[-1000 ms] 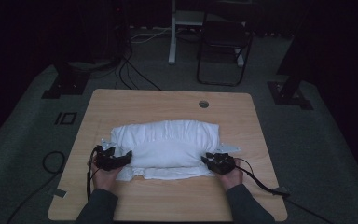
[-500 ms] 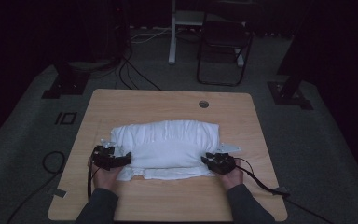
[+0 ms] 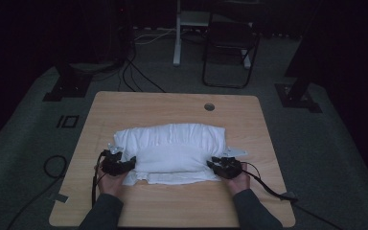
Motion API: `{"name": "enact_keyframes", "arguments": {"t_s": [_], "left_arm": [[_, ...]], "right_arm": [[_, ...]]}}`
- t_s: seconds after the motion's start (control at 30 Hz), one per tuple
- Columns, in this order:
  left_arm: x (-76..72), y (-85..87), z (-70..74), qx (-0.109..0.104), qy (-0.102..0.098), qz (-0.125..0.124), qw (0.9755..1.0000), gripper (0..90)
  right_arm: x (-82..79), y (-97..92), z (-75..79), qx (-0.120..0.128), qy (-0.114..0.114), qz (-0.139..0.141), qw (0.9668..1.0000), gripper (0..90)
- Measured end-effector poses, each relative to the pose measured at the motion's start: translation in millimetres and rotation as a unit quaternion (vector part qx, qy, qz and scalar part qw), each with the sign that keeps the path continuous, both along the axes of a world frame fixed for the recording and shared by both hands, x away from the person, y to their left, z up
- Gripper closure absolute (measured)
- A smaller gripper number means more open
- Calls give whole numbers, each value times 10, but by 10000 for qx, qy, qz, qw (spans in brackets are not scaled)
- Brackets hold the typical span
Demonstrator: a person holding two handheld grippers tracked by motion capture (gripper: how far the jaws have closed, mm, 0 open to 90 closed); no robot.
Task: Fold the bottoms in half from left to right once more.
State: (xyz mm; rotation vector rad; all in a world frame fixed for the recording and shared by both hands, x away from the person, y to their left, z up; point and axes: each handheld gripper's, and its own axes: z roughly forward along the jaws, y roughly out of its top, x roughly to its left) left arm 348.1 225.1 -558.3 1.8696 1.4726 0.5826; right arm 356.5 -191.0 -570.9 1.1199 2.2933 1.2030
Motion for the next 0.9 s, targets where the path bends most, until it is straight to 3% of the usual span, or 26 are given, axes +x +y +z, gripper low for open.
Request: {"name": "enact_keyframes", "arguments": {"t_s": [0.1, 0.17, 0.23, 0.27, 0.33, 0.4, 0.47, 0.53, 0.57, 0.63, 0.67, 0.73, 0.83, 0.9], "left_arm": [[-13, -5, -5, -308, 12, -176, 9994, 699], [-21, 6, 5, -366, -7, -224, 9991, 760], [-22, 21, 14, -429, -5, -225, 9988, 780], [-32, 69, 56, -620, -60, -240, 9978, 780], [-55, 118, 122, -745, -161, -252, 9968, 786], [-78, 151, 190, -831, -266, -269, 9958, 787], [-100, 171, 264, -894, -424, -313, 9946, 788], [-111, 168, 332, -895, -554, -363, 9938, 789], [-116, 166, 366, -911, -587, -372, 9934, 790], [-120, 156, 426, -962, -669, -393, 9923, 792], [-124, 148, 455, -942, -699, -406, 9923, 793], [-125, 130, 503, -920, -768, -423, 9919, 795], [-137, 109, 574, -909, -862, -462, 9910, 799], [-145, 104, 633, -989, -935, -561, 9891, 801]], "right_arm": [[-5, 3, 1, 6, 10, 2, 10000, 653], [-10, 5, 1, 3, 7, -1, 10000, 647], [-10, 5, 1, 12, 10, 4, 10000, 641], [-10, 3, 3, 15, 16, 13, 10000, 624], [-3, 0, 77, 96, 147, -15, 9998, 528], [-37, 20, 224, 90, -123, -82, 9999, 458], [-61, 57, 360, 252, -321, -62, 9991, 439], [-47, 169, 508, 564, -369, 35, 9977, 423], [-36, 227, 547, 590, -384, 79, 9975, 432], [0, 410, 624, 524, -486, 242, 9971, 496], [23, 502, 647, 475, -523, 380, 9968, 576], [80, 699, 646, 251, -610, 586, 9961, 651], [166, 895, 514, -19, -476, 727, 9962, 727], [227, 1012, 340, -355, -257, 735, 9963, 759]]}}
